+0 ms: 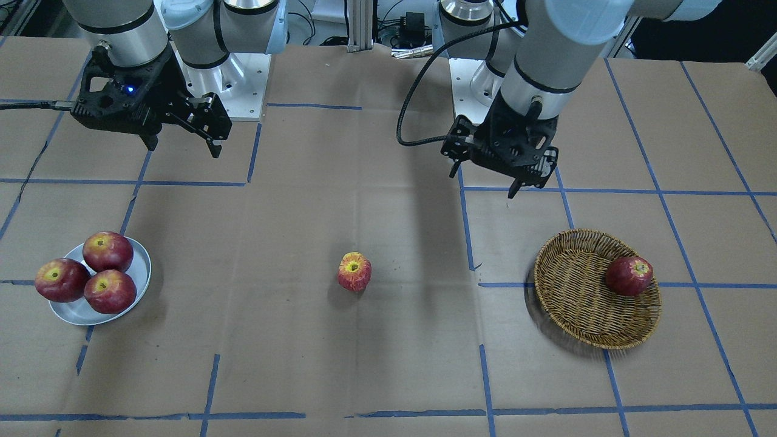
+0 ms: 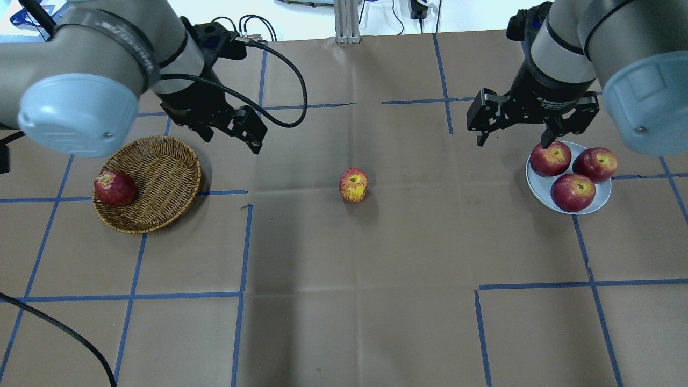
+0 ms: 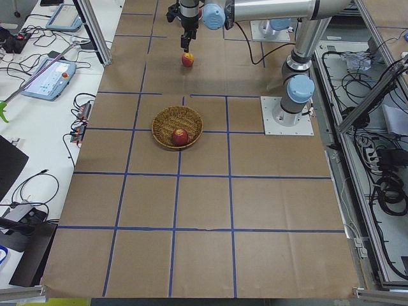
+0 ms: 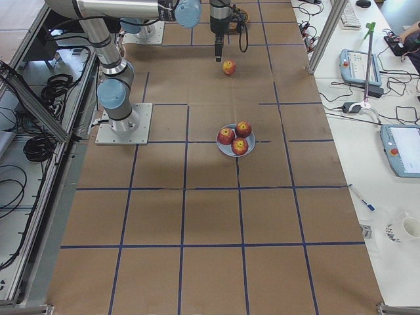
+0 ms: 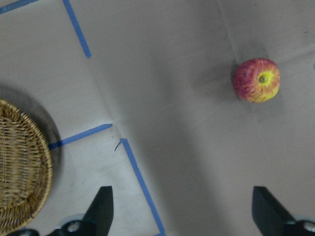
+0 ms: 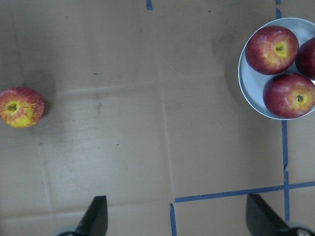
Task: Transfer apple from basket to plate
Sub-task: 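Raise the left gripper back over the basket while the right gripper reaches toward the apple, then lower the right gripper onto the apple and close it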
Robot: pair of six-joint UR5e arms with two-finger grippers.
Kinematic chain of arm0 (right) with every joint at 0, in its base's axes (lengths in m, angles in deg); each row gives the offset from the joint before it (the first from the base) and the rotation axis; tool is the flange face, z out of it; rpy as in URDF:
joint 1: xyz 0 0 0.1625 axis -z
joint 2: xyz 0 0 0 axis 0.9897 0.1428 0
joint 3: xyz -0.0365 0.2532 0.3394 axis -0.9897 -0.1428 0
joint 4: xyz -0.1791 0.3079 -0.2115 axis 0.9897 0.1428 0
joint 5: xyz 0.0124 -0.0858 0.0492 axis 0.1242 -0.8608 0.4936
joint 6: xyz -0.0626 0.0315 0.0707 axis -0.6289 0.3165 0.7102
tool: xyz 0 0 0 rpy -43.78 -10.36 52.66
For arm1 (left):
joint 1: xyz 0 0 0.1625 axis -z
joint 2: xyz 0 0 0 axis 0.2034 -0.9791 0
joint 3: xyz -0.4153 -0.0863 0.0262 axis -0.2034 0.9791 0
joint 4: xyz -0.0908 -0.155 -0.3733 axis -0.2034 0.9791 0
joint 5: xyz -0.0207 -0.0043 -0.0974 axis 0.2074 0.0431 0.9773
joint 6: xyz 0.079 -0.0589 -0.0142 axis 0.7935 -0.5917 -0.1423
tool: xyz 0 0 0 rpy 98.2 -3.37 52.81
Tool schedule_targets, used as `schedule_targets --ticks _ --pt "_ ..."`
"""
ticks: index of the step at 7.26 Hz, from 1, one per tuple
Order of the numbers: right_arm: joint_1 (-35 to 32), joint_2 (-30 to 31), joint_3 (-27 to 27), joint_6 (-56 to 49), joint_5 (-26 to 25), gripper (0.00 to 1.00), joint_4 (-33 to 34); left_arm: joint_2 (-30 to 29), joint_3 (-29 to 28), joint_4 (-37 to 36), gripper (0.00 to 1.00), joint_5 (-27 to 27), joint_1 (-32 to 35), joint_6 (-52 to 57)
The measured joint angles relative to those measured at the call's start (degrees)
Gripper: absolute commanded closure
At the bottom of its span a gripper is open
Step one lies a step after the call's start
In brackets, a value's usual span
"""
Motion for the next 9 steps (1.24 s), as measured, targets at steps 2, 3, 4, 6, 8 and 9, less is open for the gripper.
schedule_targets --ticks 2,3,4,6,8,9 --pt "-5.89 -2.68 -0.26 6.01 0.02 0.00 4.10 6.04 -0.58 8.01 0.01 -0.81 -2.11 0.98" --pt "-10.03 -5.37 -0.64 10.19 -0.12 0.00 7.59 6.98 -0.65 9.15 0.01 -1.30 -2.29 1.07" --pt "-14.17 -8.64 -1.71 14.77 -0.35 0.00 10.61 7.32 -0.73 9.44 0.01 -1.64 -2.35 0.98" --pt "-19.78 -15.39 -4.47 21.21 -0.66 0.00 15.01 7.14 -0.81 9.48 0.01 -4.56 -2.13 -1.70" --pt "-21.96 -20.94 -5.06 23.02 -0.84 0.00 20.26 6.14 -0.19 8.87 0.01 -9.11 -1.75 -7.03" --pt "-22.25 -23.34 -4.93 23.53 -0.85 0.00 22.24 5.91 0.43 8.03 0.01 -9.50 -1.74 -7.77"
